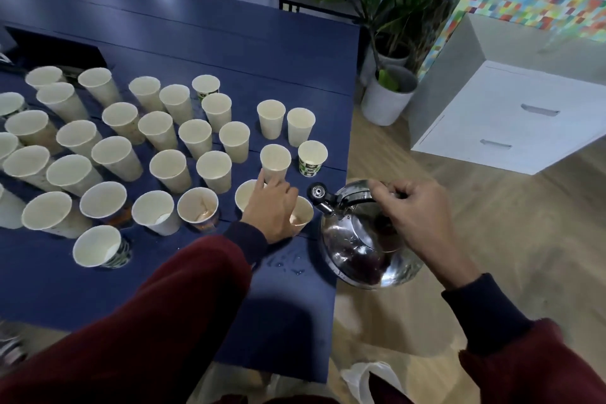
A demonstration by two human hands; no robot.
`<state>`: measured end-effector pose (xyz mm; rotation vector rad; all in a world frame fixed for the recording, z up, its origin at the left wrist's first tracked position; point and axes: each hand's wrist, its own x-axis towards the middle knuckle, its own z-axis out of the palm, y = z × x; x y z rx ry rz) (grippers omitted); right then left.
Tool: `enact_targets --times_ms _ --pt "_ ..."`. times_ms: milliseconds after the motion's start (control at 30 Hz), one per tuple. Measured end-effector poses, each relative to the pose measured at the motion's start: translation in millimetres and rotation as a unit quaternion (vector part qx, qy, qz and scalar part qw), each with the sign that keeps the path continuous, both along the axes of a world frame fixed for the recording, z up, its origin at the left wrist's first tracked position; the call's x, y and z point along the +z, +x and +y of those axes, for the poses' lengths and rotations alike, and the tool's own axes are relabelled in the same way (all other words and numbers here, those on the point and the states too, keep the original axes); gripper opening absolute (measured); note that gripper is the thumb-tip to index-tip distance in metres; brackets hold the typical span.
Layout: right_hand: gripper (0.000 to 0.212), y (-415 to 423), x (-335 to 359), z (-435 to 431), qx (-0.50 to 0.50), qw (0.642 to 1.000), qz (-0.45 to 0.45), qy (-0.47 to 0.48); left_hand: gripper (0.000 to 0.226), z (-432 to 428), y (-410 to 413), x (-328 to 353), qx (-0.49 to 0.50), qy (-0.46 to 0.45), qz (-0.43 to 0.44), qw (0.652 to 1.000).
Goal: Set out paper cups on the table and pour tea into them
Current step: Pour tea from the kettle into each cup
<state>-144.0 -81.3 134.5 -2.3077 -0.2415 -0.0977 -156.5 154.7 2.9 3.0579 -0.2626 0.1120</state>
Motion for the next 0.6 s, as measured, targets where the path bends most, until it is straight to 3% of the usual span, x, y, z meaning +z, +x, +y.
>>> enact_targets --times_ms 233,300,600 --pt "0.043 19.2 -7.0 -10.0 0.046 0.999 0.008 -0.017 0.065 -32.1 -20.7 -4.6 0.082 -0.156 0.011 0.984" --pt "0.05 22.6 -8.3 -9.6 0.052 0.998 -0.009 -0.042 0.073 -34.1 -25.0 -4.3 0.112 -0.184 0.031 0.976" --pt "0.055 30.4 -19.9 -11.2 0.064 0.993 0.015 -0.102 0.076 -34.3 -29.3 -5.4 0.13 -0.217 0.034 0.967"
